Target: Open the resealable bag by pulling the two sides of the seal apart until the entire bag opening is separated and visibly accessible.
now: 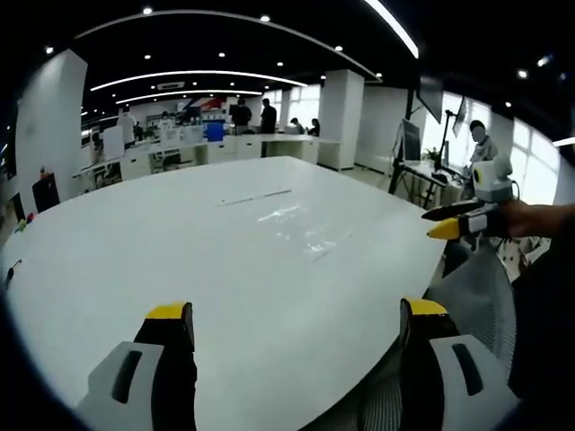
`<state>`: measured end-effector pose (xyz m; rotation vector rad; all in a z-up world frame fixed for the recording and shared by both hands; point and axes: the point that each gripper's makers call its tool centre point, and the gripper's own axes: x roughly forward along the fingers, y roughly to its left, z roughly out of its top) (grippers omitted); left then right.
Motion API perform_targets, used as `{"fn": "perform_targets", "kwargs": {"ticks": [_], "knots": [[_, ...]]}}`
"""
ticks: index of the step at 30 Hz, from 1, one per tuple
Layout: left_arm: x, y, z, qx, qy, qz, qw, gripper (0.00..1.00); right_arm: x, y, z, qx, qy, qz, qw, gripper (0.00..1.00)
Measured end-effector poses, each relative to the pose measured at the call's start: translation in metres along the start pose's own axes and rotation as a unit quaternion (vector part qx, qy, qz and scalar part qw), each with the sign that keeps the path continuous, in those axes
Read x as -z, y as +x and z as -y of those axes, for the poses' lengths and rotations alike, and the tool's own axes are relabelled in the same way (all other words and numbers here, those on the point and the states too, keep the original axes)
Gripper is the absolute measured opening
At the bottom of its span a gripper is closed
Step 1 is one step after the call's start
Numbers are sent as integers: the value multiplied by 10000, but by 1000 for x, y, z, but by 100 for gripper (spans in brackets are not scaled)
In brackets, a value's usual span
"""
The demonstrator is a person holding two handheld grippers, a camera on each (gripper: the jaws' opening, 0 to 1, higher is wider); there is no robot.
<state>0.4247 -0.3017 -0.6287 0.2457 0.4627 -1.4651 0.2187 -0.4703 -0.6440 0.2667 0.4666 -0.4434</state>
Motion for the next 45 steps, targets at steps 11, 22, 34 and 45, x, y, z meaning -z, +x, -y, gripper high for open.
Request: {"fn": "perform_targets", "kwargs": {"ticks": [11,22,34,45], "knots": [[-2,-2,-3,-73,-60,79,9999,91,1,1,-2,-20,18,-14,10000,78],[0,-3,-3,-115,-42,58,9999,90,5,1,-2,-14,-53,-77,10000,78],[-3,-4,-4,-151,20,70,9999,89,8,3,-2,-22,-169,-130,9998,77],[1,-4,-4,-146,-10,6,9999,89,13,4,-2,-25,-215,-182,9996,77]]}}
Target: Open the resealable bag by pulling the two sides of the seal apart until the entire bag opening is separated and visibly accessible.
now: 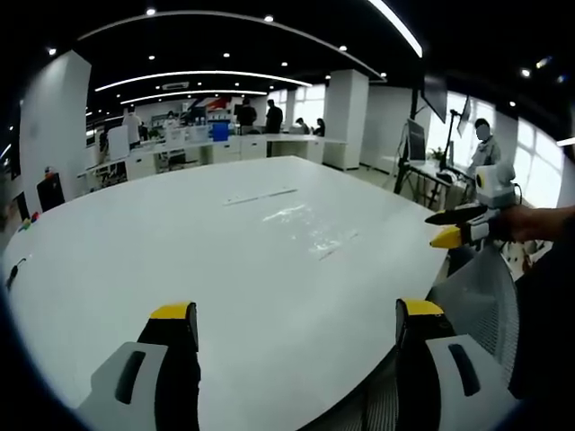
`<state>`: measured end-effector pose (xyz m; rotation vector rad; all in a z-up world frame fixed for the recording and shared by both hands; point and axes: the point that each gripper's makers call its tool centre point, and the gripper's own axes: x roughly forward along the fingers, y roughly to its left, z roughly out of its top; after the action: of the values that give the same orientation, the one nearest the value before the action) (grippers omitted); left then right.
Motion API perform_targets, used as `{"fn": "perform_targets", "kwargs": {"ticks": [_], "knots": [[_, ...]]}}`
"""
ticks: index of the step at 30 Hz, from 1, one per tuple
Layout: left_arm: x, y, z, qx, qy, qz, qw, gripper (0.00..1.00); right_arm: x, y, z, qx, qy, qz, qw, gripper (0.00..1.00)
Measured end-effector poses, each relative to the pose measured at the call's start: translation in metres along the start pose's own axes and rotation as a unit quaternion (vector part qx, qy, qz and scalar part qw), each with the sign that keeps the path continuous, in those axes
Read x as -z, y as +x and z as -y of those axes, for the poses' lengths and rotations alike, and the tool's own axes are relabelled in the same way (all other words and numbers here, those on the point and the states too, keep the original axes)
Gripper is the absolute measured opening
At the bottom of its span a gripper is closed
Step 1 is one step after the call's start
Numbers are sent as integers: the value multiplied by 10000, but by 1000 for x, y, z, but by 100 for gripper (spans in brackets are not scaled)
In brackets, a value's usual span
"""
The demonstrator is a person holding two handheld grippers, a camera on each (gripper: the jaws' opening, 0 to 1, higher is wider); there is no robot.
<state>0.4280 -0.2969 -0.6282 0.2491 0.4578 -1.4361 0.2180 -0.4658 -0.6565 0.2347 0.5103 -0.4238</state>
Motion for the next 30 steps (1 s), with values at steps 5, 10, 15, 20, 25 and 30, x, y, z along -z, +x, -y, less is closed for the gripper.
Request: {"fn": "perform_targets", "kwargs": {"ticks": [5,10,15,20,25,30], "knots": [[-1,1,0,24,12,-8,10000,89,2,1,1,42,-213,-92,9997,77],[0,2,-1,5,-32,-10,10000,88,-2,3,0,-10,-351,-31,9994,77],[1,1,-1,11,-25,-35,10000,88,-4,6,-1,-36,-613,-58,9981,76],[2,1,-2,0,-36,-36,10000,88,-6,11,-1,-84,-860,-97,9962,73],[2,2,-2,12,-10,-55,10000,88,-10,17,-1,-159,-1143,-110,9933,70],[2,1,-3,-10,-19,-34,10000,88,-11,23,-1,-236,-1380,-150,9900,68]]}}
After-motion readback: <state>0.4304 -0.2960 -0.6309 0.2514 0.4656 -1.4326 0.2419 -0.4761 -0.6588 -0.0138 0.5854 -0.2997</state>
